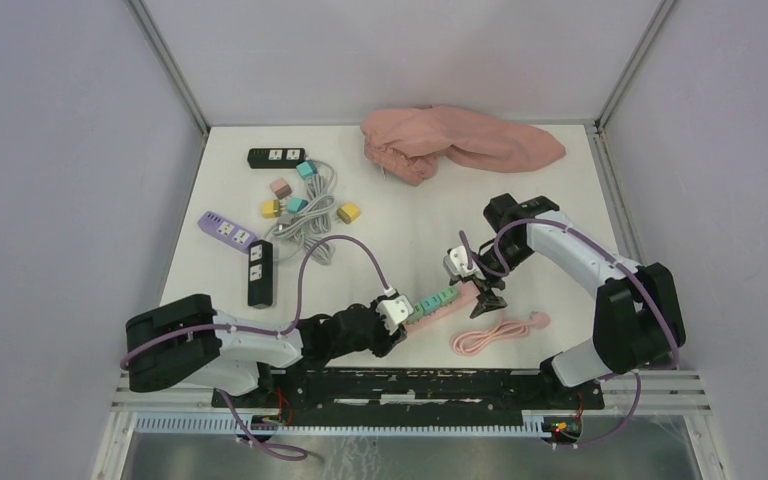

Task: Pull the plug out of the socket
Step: Remove the plug from the socket.

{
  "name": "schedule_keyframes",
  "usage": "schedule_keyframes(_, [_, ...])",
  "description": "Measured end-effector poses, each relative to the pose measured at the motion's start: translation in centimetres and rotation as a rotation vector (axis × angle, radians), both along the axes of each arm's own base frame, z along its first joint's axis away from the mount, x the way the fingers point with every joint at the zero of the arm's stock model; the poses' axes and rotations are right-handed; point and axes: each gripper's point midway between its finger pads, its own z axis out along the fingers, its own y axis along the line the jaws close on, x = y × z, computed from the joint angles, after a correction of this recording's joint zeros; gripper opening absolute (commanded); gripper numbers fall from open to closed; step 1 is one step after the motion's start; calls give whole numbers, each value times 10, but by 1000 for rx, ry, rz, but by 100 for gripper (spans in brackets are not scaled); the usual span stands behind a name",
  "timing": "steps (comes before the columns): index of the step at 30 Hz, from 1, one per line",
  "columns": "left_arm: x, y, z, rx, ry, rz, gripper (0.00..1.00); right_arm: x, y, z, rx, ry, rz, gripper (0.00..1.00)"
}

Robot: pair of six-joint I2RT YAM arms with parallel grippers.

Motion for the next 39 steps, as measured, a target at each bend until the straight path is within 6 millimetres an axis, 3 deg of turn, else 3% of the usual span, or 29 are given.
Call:
schedule_keyframes(6, [-1, -4, -1, -10, 4, -12, 3, 6, -3, -15, -33, -55, -36, 83])
schedule_keyframes(17, [2, -13, -1, -27, 3, -17, 3, 23, 11, -31, -85, -143, -68, 66])
schedule_keyframes(29, [2, -14, -1, -29, 1, -21, 4, 35, 14, -42, -128, -202, -77, 25])
schedule_keyframes(30, [2, -14, -1, -28, 0, -22, 9, 35, 14, -42, -127, -205, -74, 22])
schedule_keyframes(33, [2, -14, -1, -28, -1, -23, 51, 34, 14, -42, -126, -211, -62, 17])
schedule_keyframes(35, [3, -14, 0, -29, -2, -22, 71, 34, 14, -42, -124, -214, -54, 15])
schedule_keyframes(39, [0, -12, 6, -57, -2, -25, 88, 33, 14, -42, -123, -219, -40, 12])
